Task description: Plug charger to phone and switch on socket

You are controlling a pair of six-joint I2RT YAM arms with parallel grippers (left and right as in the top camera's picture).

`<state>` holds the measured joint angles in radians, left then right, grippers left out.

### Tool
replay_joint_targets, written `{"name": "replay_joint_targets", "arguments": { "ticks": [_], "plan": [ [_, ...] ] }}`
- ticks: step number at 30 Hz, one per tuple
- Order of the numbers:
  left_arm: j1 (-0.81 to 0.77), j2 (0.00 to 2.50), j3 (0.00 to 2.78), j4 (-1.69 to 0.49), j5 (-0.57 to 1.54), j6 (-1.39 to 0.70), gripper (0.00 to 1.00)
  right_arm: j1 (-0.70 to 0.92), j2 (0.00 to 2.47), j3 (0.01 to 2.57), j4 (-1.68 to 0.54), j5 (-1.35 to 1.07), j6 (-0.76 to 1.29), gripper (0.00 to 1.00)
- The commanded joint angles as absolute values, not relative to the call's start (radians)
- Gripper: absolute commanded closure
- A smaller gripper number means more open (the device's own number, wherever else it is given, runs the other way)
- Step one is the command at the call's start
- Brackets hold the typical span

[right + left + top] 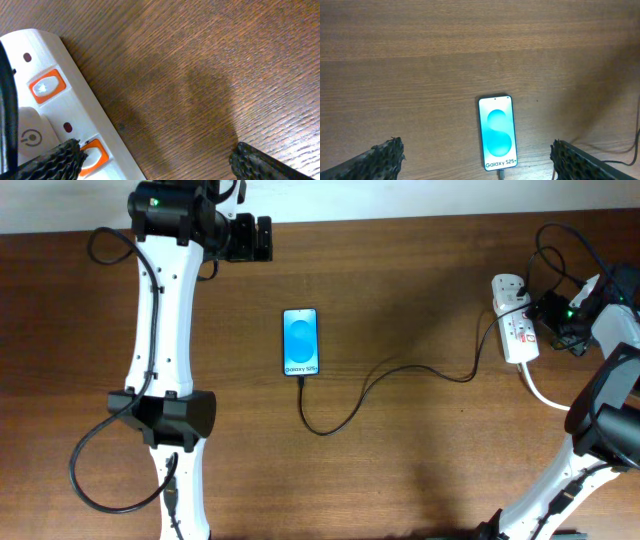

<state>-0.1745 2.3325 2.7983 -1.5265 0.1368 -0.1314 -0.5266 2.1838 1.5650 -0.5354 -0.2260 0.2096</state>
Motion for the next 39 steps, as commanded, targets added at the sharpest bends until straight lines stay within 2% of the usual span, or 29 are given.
{"name": "replay_joint_targets", "arguments": {
  "ticks": [1, 26, 39],
  "plan": [
    [-0.174, 2.336, 2.796, -1.528, 0.123, -0.141, 0.01, -0.503, 2.232, 1.541, -0.561, -0.248, 0.187, 0.02],
    [-0.174, 2.335, 2.796, -1.528, 0.123, -0.141, 0.01, -0.411, 2.234, 1.541, -0.588, -0.286, 0.082, 0.02],
    [-0.174, 2.336, 2.796, -1.528, 0.123, -0.141, 0.01, -0.404, 2.234, 1.541, -0.588, -0.424, 0.026, 0.02]
  ]
}}
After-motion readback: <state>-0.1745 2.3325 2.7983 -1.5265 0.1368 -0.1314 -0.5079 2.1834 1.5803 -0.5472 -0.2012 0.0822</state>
